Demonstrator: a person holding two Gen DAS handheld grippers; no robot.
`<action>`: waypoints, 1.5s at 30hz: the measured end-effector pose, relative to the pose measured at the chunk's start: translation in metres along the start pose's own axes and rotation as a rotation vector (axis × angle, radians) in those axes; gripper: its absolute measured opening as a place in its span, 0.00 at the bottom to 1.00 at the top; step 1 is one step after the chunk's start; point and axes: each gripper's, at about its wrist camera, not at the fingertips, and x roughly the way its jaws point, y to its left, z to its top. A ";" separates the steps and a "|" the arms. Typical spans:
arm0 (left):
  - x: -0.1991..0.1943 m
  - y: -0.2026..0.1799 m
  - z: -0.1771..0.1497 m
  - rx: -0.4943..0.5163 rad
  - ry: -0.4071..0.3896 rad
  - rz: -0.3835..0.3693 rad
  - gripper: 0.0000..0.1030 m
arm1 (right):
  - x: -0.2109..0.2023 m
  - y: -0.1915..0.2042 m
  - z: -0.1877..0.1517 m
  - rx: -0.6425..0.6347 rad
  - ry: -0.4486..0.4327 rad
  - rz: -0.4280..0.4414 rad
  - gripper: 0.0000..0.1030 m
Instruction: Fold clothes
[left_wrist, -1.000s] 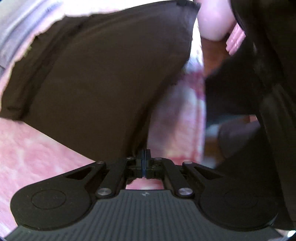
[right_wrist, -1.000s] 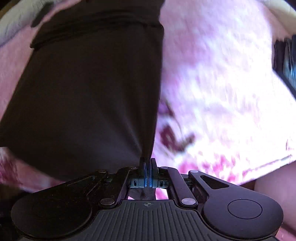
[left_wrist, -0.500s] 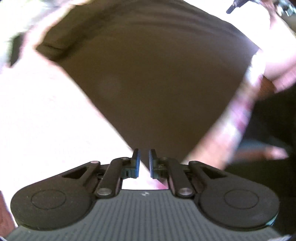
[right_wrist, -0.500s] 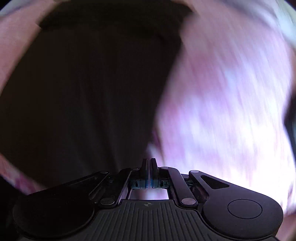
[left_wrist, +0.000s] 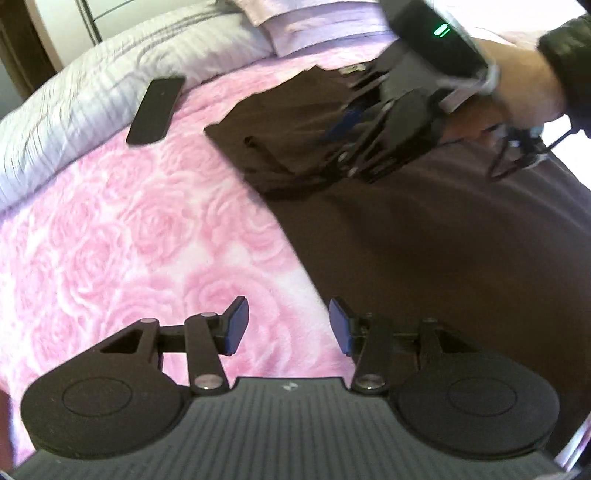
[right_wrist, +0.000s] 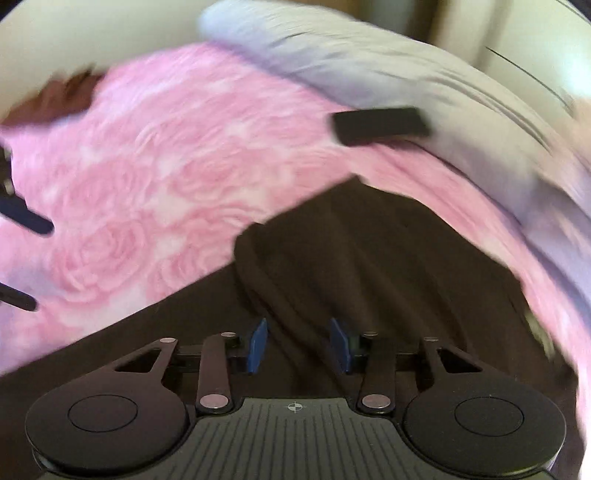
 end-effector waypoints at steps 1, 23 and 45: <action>0.004 0.001 -0.001 -0.002 0.005 -0.003 0.42 | 0.007 0.000 -0.004 -0.033 0.020 0.003 0.40; 0.066 -0.068 0.140 0.369 -0.098 -0.073 0.51 | -0.270 -0.178 -0.229 0.911 -0.196 -0.321 0.00; 0.079 -0.068 0.120 0.366 -0.090 -0.019 0.51 | -0.076 -0.138 -0.128 1.004 -0.345 0.096 0.03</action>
